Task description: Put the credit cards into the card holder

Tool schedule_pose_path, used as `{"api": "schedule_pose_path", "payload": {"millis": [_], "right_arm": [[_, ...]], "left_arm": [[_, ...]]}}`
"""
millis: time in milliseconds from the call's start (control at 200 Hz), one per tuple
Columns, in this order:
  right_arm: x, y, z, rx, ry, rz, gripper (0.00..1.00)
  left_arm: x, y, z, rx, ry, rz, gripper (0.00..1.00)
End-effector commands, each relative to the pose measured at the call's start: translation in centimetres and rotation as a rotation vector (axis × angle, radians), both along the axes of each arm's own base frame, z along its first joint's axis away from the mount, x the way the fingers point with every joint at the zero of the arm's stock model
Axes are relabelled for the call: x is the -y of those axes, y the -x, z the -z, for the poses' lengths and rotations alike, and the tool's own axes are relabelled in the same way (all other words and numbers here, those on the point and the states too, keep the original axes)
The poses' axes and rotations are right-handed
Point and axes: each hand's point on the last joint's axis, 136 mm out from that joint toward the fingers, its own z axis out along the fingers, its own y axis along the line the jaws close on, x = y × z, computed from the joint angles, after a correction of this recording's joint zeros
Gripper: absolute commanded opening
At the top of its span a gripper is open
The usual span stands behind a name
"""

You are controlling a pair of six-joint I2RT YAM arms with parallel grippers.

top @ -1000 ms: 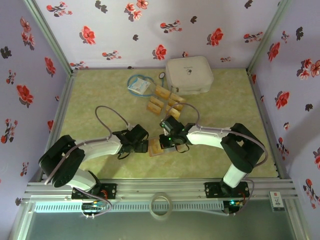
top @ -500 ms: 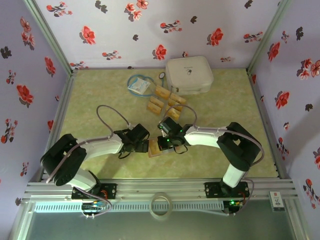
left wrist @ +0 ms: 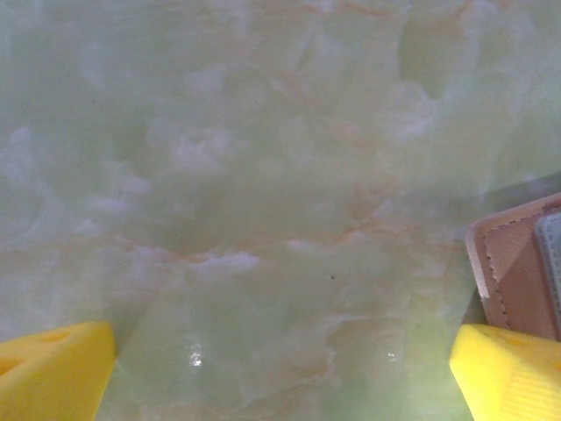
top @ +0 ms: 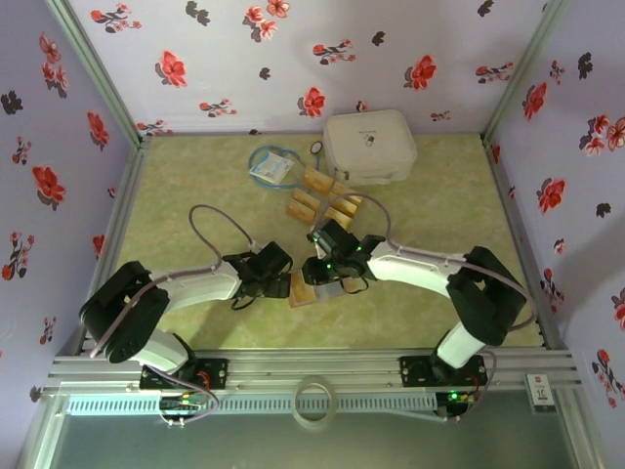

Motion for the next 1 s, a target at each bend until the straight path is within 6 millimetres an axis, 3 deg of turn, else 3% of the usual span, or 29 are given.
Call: {"api": "schedule_pose_path", "payload": {"millis": [0, 220, 455, 995], "right_arm": [[1.6, -1.0, -2.2, 0.051, 0.032, 0.017, 0.36], [4.4, -2.6, -2.7, 0.074, 0.041, 0.079, 0.50], [5.8, -3.1, -2.0, 0.048, -0.013, 0.137, 0.56], [6.5, -0.7, 1.6, -0.052, -0.072, 0.204, 0.57]], "left_arm": [[0.3, -0.6, -1.2, 0.037, 0.018, 0.005, 1.00], [0.2, -0.9, -3.3, 0.078, 0.054, -0.008, 1.00], [0.3, -0.9, -4.2, 0.101, 0.105, -0.046, 1.00], [0.1, -0.3, -1.8, 0.058, 0.077, -0.043, 1.00]]}}
